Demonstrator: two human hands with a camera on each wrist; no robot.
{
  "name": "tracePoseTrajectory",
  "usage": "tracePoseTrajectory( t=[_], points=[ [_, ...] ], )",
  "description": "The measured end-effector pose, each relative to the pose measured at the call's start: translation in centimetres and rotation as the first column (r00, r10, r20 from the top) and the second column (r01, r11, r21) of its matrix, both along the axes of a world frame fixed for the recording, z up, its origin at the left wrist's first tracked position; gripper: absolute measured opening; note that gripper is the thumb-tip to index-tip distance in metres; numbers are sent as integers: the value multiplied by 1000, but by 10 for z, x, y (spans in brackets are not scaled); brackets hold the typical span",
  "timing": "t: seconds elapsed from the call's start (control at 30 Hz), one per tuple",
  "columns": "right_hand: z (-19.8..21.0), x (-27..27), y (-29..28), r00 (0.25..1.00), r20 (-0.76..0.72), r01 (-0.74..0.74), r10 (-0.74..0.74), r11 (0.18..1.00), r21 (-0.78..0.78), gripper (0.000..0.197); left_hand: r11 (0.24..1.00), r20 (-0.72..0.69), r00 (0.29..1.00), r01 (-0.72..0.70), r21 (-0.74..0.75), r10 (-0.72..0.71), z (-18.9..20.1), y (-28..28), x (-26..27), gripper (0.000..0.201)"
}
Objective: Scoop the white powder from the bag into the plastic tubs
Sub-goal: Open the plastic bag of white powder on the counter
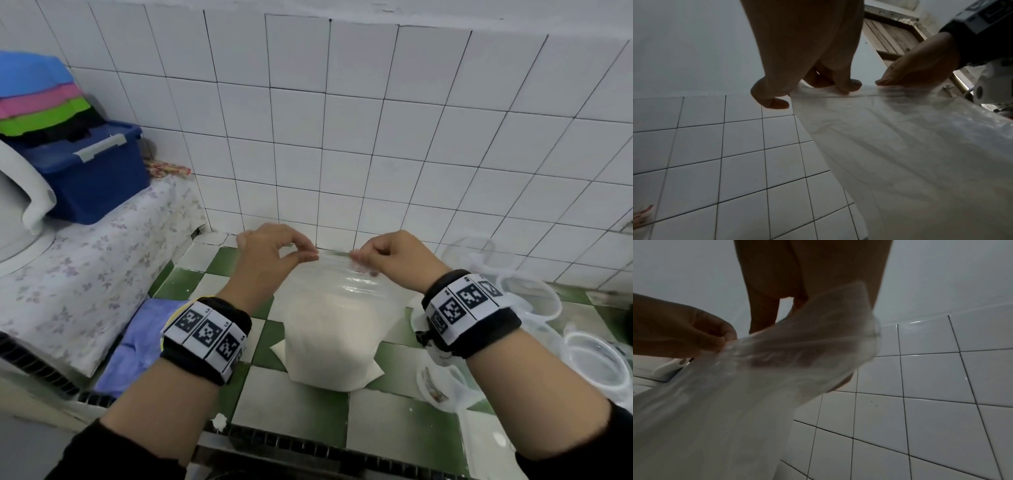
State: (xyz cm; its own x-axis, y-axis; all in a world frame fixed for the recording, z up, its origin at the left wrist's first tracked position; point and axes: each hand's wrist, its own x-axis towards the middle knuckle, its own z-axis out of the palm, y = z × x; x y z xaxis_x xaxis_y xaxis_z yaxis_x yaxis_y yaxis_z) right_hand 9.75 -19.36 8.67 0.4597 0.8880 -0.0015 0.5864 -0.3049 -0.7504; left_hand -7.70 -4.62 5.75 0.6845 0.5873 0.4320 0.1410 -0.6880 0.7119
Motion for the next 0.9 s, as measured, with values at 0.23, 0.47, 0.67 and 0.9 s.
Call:
tracePoseTrajectory(
  t=[0.23,0.47,0.67,0.9],
  points=[
    [3,2,3,998,47,-30,35,995,-98,24,989,-18,998,65,-136,-68,0,4,0,16],
    [-3,17,15,979,78,192,-191,981,-5,25,915,-247,892,320,-245,-378,21,9,-21,8],
    [-11,33,24,942,52,331,-332,943,10,26,836,-401,740,421,-351,-541,46,13,-47,9],
    [-1,20,12,939,-66,340,-337,939,40,24,897,-178,925,257,-360,-336,36,16,-30,25]
  ],
)
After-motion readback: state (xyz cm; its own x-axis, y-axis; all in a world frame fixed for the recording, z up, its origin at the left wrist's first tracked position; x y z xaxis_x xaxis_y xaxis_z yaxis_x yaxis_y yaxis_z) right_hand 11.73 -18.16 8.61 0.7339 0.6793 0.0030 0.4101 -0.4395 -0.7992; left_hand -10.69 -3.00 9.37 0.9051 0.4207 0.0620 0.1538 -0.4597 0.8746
